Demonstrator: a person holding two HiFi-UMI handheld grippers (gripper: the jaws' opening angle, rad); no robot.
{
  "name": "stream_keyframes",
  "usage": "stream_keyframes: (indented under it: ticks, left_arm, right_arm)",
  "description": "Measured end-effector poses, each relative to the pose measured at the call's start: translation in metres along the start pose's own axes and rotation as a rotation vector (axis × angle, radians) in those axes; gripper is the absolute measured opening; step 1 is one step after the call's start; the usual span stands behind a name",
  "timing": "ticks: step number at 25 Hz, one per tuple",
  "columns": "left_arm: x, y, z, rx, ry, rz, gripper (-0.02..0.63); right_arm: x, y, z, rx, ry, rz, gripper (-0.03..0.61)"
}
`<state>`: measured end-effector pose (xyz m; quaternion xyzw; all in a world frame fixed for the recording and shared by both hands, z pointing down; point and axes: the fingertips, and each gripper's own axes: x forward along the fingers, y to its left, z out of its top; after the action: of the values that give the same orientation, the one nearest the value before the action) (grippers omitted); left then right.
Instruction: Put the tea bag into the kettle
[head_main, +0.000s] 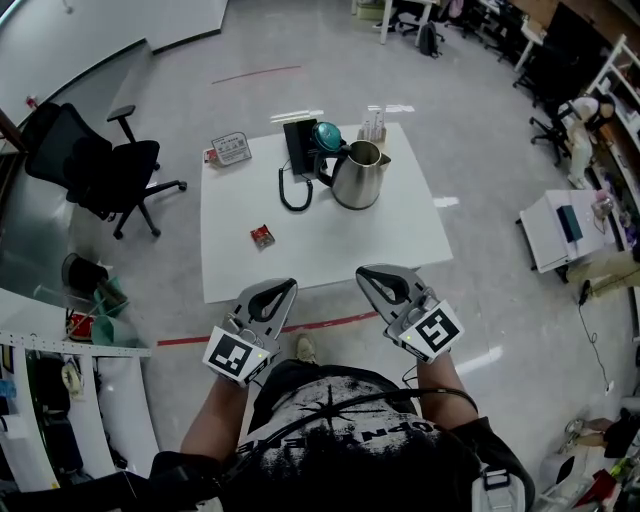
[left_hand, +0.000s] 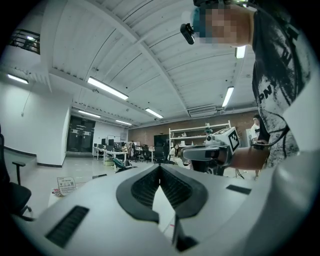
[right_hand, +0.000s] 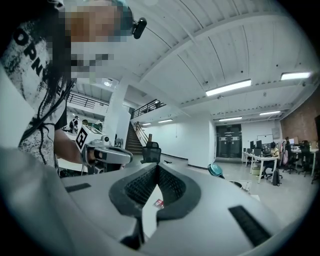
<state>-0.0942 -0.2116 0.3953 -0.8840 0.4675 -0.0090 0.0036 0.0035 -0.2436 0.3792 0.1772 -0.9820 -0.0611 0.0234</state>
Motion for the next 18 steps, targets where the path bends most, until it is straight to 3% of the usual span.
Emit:
stream_keyframes:
  ticks: [9, 18]
  left_arm:
    - [0.015, 0.083, 0.003, 0.011, -0.016, -0.022, 0.011]
    - [0.018, 0.129, -0.013, -0.020, -0.005, -0.034, 0.011]
  right_arm:
    - [0.072, -0.037, -0.003, -0.023, 0.035, -0.042, 0.011]
    - [0.119, -0.048, -0.016, -0.043, 0.069, -0.054, 0.009]
